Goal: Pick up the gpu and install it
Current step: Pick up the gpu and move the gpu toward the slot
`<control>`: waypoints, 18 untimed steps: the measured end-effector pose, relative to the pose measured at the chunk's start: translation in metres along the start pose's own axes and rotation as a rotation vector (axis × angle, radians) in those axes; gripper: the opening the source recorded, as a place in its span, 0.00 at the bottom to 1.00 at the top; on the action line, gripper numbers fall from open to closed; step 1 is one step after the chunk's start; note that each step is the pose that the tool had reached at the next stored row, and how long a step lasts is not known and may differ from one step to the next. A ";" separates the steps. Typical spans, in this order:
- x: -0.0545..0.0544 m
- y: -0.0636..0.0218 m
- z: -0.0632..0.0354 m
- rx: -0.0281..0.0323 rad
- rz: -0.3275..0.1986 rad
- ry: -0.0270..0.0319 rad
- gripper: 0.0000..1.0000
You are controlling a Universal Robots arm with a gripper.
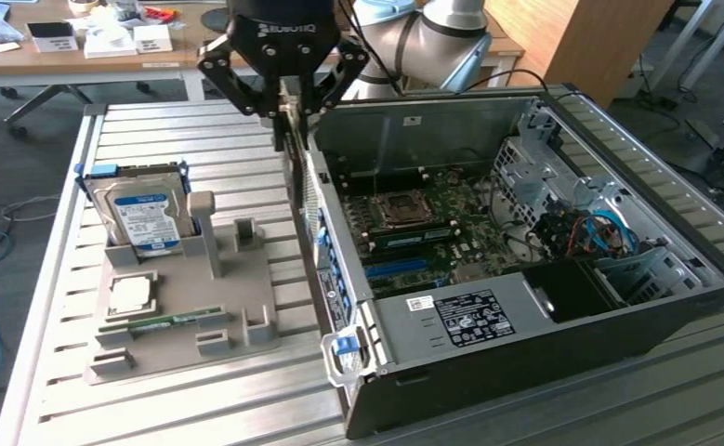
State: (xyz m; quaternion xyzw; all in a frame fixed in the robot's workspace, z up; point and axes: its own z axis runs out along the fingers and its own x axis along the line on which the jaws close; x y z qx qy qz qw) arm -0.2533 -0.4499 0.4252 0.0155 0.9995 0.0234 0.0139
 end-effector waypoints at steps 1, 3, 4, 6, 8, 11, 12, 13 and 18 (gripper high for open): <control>-0.004 0.0001 0.0002 -0.0002 0.000 -0.0001 0.27; -0.012 0.0004 0.0004 -0.0004 0.000 0.0000 0.27; -0.015 0.0005 0.0004 -0.0006 0.000 0.0001 0.27; -0.023 0.0007 0.0006 -0.0012 0.000 0.0001 0.27; -0.031 0.0010 0.0009 -0.0020 0.000 0.0001 0.27; -0.044 0.0013 0.0012 -0.0030 0.000 0.0001 0.27; -0.048 0.0015 0.0014 -0.0032 0.000 0.0002 0.27; -0.053 0.0016 0.0015 -0.0034 0.000 0.0002 0.27; -0.074 0.0023 0.0022 -0.0045 0.000 0.0001 0.27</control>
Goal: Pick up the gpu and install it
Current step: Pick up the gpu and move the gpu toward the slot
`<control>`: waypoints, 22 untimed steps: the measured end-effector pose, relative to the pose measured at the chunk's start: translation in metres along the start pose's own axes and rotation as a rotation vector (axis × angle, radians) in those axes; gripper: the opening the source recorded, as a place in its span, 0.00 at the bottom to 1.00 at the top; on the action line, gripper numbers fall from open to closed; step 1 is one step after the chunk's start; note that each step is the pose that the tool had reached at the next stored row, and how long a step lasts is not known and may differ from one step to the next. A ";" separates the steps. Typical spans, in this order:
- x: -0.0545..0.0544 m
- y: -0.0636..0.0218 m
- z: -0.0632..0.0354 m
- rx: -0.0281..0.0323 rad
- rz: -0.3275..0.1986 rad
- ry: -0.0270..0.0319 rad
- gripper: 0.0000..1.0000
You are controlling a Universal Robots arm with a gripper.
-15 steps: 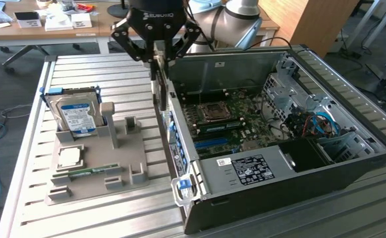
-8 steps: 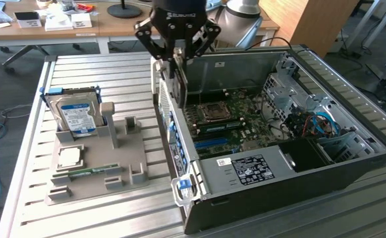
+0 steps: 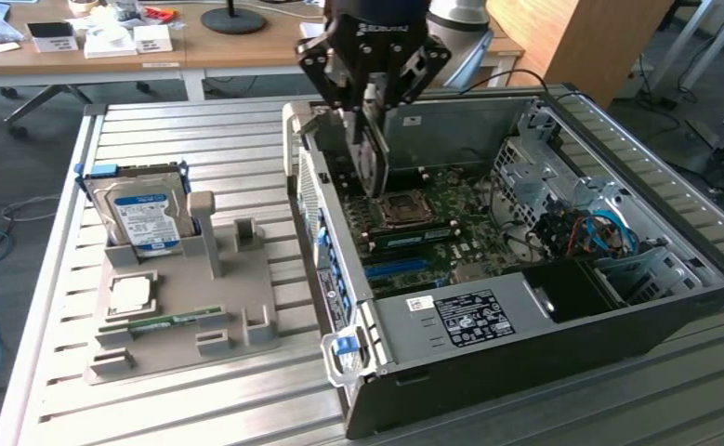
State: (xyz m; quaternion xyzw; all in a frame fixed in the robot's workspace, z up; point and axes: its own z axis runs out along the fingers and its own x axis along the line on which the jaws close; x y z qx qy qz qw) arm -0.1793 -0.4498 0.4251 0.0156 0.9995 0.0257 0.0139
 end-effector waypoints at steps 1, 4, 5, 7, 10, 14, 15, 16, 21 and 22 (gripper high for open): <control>-0.004 0.0001 0.0001 -0.0001 0.000 0.0001 0.27; -0.017 0.0005 0.0004 -0.0002 0.000 0.0001 0.27; -0.020 0.0006 0.0005 -0.0004 0.000 0.0001 0.27; -0.028 0.0009 0.0008 -0.0006 0.000 0.0000 0.27; -0.040 0.0013 0.0011 -0.0007 0.000 0.0001 0.27; -0.055 0.0017 0.0015 -0.0008 0.000 0.0002 0.27; -0.059 0.0018 0.0016 -0.0009 0.000 0.0001 0.27; -0.063 0.0020 0.0017 -0.0010 0.000 0.0001 0.27; -0.083 0.0026 0.0023 -0.0013 0.000 0.0001 0.27; -0.087 0.0027 0.0025 -0.0013 0.000 0.0001 0.27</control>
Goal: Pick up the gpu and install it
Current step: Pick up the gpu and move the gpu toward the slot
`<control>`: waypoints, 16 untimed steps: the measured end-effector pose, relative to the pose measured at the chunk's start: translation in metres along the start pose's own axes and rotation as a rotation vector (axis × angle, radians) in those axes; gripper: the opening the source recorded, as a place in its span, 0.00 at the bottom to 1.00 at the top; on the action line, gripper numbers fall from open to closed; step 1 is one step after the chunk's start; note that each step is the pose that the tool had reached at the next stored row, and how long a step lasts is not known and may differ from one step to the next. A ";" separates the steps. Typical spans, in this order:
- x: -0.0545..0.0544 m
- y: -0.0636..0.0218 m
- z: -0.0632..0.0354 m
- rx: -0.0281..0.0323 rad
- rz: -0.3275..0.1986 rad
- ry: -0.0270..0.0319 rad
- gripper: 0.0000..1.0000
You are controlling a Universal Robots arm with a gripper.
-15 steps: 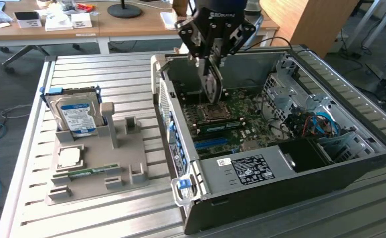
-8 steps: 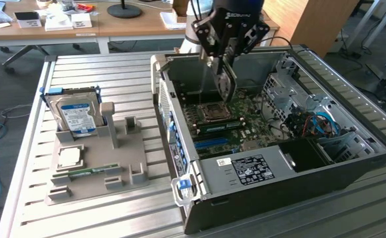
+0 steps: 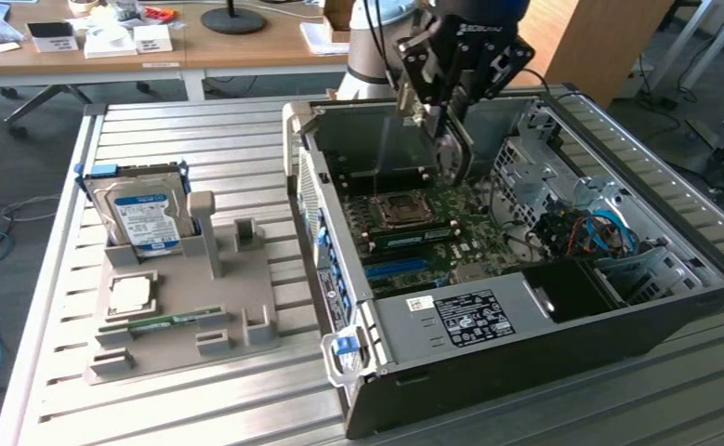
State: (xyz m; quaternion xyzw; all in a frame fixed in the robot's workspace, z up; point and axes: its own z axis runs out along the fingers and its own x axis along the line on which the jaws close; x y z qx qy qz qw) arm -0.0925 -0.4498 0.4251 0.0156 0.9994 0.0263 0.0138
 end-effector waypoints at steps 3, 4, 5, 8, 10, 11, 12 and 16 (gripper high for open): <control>-0.012 0.0004 0.0003 0.0000 0.000 0.0001 0.27; -0.016 0.0005 0.0004 -0.0001 0.000 0.0001 0.27; -0.020 0.0006 0.0005 -0.0002 0.000 0.0001 0.27; -0.033 0.0010 0.0009 -0.0004 0.000 0.0001 0.27; -0.040 0.0012 0.0011 -0.0006 0.000 0.0001 0.27; -0.044 0.0013 0.0012 -0.0007 0.000 0.0001 0.27; -0.048 0.0015 0.0013 -0.0007 0.000 0.0001 0.27; -0.062 0.0019 0.0017 -0.0009 0.000 0.0001 0.27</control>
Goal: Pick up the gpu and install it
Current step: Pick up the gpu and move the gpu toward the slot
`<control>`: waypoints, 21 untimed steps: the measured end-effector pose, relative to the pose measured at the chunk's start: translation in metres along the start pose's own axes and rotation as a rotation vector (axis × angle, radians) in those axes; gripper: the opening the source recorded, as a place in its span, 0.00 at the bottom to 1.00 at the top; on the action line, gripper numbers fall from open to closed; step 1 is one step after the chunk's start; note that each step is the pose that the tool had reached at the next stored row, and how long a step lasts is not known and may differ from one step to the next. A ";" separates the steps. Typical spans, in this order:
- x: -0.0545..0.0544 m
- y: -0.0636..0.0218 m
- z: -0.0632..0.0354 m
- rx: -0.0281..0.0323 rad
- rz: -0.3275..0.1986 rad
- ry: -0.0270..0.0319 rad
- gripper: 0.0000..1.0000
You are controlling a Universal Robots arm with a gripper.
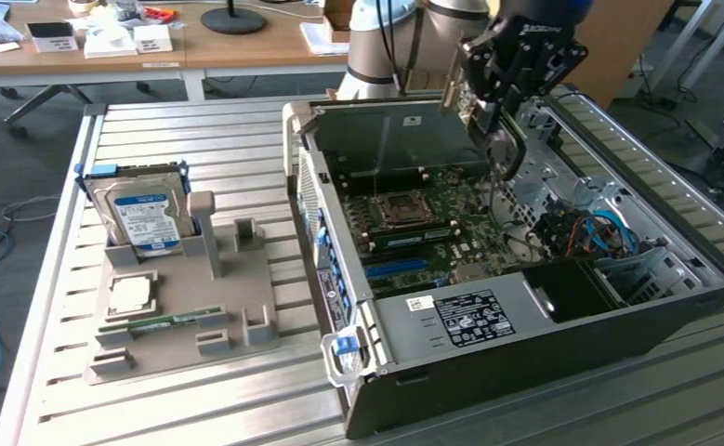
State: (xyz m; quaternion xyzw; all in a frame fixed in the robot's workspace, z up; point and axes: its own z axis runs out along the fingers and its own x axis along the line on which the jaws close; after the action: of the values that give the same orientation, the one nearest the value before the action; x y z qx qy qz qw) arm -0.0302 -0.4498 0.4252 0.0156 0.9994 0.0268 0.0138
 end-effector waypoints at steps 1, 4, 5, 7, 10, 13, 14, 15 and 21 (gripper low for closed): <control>-0.003 0.0001 0.0001 0.0000 0.000 0.0000 0.27; -0.013 0.0004 0.0004 -0.0001 0.000 -0.0001 0.27; -0.016 0.0005 0.0005 -0.0001 0.000 0.0000 0.27; -0.022 0.0007 0.0006 -0.0001 0.000 0.0000 0.27; -0.029 0.0009 0.0008 0.0000 0.000 0.0001 0.27; -0.036 0.0011 0.0010 -0.0001 0.000 0.0000 0.27; -0.038 0.0012 0.0011 -0.0001 0.000 0.0000 0.27; -0.040 0.0013 0.0012 0.0000 0.000 0.0000 0.27; -0.054 0.0019 0.0017 -0.0002 0.000 -0.0001 0.27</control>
State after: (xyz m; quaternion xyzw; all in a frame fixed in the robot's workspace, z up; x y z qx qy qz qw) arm 0.0239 -0.4495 0.4250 0.0156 0.9994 0.0269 0.0138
